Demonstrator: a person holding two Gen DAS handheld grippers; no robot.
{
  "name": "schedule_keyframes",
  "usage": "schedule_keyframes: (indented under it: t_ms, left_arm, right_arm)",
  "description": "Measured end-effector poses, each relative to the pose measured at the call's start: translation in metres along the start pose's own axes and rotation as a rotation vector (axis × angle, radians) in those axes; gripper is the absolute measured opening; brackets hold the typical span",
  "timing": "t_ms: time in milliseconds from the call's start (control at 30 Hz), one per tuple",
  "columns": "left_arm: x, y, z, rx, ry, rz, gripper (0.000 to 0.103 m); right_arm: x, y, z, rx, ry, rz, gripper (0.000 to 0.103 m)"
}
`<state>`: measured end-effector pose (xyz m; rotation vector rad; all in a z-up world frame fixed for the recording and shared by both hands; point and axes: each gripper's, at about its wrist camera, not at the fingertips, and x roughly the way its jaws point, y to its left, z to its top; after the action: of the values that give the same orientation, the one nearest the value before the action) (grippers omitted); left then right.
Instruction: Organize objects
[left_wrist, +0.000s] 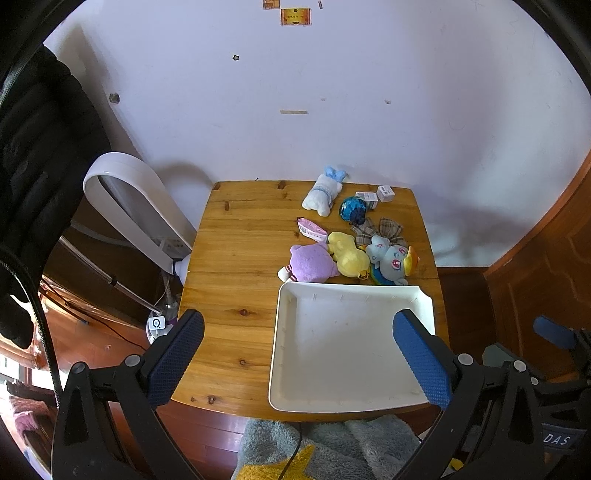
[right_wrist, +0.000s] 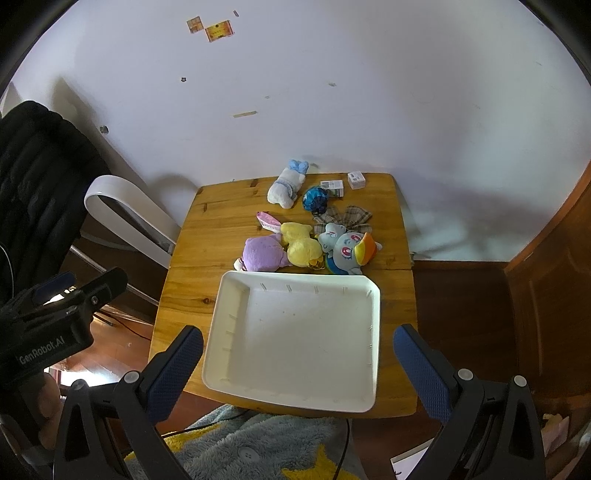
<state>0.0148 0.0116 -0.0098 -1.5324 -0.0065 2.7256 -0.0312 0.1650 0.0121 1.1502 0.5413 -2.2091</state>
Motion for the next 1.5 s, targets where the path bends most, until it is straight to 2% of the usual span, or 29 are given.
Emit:
schedule_keyframes:
  t_ms: [900, 1233, 1500]
  left_arm:
    - [-0.014, -0.036, -0.014, -0.042, -0.038, 0.019, 0.102]
    - [-0.009, -0.042, -0.008, -0.034, -0.032, 0.02, 0.102]
    - [0.005, -0.041, 0.012, -0.013, -0.032, -0.001, 0.102]
  right_arm:
    - [-0.006, -0.039, 0.002, -0.11, -0.032, 0.085, 0.103]
    - [-0.004, -0.048, 0.015, -0.082, -0.06, 0.106, 0.103]
    - [0.017, -0.052, 0.036, -0.023, -0.018, 0.132, 0.103]
